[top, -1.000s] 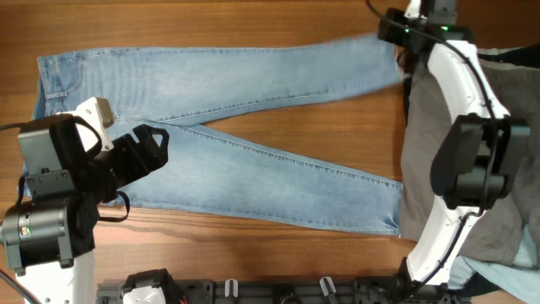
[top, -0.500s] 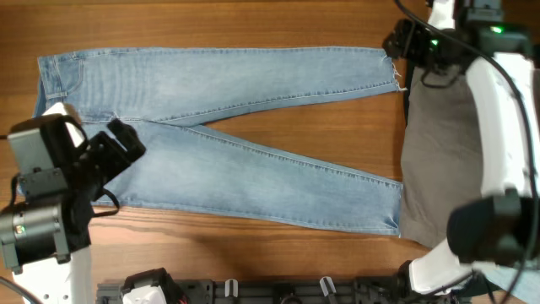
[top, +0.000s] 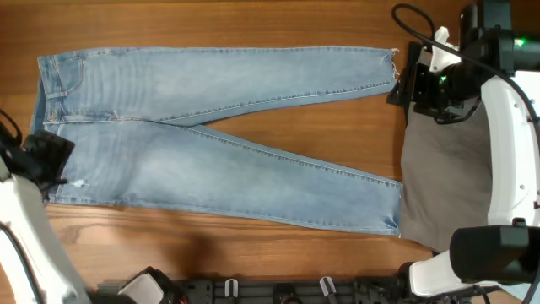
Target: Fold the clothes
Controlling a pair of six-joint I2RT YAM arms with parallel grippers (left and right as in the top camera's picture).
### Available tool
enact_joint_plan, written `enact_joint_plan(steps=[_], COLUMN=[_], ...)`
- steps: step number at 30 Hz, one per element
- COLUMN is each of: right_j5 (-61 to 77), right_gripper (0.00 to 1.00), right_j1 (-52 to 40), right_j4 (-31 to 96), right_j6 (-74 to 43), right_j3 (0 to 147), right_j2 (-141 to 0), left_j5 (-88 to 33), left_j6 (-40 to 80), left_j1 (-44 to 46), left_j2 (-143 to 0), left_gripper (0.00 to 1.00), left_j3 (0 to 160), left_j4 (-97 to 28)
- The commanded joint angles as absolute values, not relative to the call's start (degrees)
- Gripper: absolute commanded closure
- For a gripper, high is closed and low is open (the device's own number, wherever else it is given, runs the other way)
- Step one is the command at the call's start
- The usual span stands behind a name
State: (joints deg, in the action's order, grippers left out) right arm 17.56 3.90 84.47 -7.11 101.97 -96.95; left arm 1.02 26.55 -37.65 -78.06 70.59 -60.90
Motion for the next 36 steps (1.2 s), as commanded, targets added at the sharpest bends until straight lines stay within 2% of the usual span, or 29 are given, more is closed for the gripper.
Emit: enact_joint_plan(steps=[1, 5, 13, 16, 19, 24, 26, 27, 29, 30, 36], right_j5=[17.8, 17.6, 12.2, 12.3, 12.0, 11.1, 11.9, 12.8, 15.2, 16.3, 19.0], right_gripper=[0.32, 0.31, 0.32, 0.3, 0.22, 0.23, 0.32, 0.45, 0.85, 0.94, 0.96], right_j1=[2.0, 0.6, 0.3, 0.3, 0.3, 0.3, 0.3, 0.3, 0.2, 0.2, 0.2], right_j4=[83.2, 80.4, 68.4, 63.6, 58.7, 51.6, 47.9, 45.3, 40.4, 38.2, 24.6], right_j6=[-6.7, -8.2, -18.5, -21.5, -24.8, -29.5, -29.8, -29.4, -28.6, -28.6, -28.7], right_j3=[96.6, 86.8, 61.6, 56.2, 51.4, 45.7, 43.9, 42.9, 41.2, 40.6, 40.4], right_j2=[-97.6, -97.7, -97.7, -97.7, -97.7, -97.7, -97.7, -97.7, -97.7, -97.7, -97.7], left_j5=[-1.7, -2.1, -2.0, -2.1, -2.1, -2.1, -2.1, -2.1, -2.1, -2.1, -2.1], left_j6=[27.5, 27.2, 25.5, 25.5, 25.5, 25.5, 25.5, 25.5, 25.5, 25.5, 25.5], left_j1=[-39.5, -39.8, -39.8, -39.8, -39.8, -39.8, -39.8, -39.8, -39.8, -39.8, -39.8], left_j2=[-86.4, -90.6, -88.8, -88.4, -88.3, -88.3, -88.3, -88.3, -88.3, -88.3, -88.3], left_gripper=[0.06, 0.05, 0.02, 0.02, 0.01, 0.0, 0.0, 0.0, 0.0, 0.0, 0.0], left_j3=[70.9, 70.9, 71.0, 71.0, 71.0, 71.0, 70.9, 71.0, 71.0, 70.9, 71.0], left_j4=[-60.9, -61.5, -62.7, -63.0, -62.7, -62.6, -62.6, -62.6, -62.6, -62.6, -62.5])
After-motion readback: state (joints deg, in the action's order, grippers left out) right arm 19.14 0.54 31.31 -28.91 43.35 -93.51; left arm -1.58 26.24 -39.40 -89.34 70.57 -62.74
